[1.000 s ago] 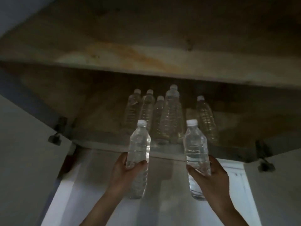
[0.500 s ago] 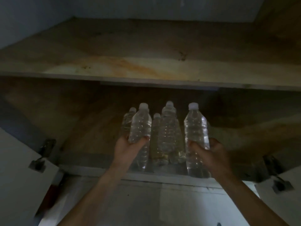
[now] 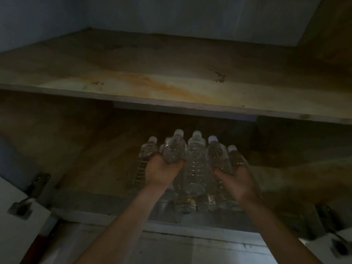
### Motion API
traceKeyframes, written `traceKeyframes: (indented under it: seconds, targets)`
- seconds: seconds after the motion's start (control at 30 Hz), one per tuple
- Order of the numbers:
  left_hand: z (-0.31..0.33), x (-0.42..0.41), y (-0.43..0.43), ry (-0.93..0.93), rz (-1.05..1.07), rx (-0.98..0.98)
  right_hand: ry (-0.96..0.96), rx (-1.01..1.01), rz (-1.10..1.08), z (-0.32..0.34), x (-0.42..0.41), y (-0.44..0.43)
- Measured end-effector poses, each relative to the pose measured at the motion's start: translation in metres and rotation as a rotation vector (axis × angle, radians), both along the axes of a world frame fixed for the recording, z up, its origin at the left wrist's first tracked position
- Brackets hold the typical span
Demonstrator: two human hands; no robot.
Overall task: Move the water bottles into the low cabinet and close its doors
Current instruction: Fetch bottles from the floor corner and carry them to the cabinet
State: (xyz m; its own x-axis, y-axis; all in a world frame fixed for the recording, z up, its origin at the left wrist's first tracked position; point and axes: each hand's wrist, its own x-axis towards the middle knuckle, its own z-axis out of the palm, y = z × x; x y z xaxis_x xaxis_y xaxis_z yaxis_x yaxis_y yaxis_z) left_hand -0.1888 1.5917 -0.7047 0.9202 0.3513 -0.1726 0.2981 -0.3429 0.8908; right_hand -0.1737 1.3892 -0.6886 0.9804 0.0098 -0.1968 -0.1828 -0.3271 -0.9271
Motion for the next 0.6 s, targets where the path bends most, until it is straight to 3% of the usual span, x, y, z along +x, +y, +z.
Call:
traceKeyframes:
  seconds: [0.1,0.33,0.6]
  targets:
    - [-0.011,0.003,-0.005,-0.028,-0.029,0.130,-0.016,0.053,-0.038,-0.009,0.000,0.001]
    - [-0.001,-0.021,-0.007,-0.129,-0.032,0.128,-0.074,0.065,0.007,-0.019,-0.004,0.000]
    - [-0.015,-0.047,-0.006,-0.225,0.004,-0.054,-0.179,-0.095,0.060,-0.020,-0.009,-0.002]
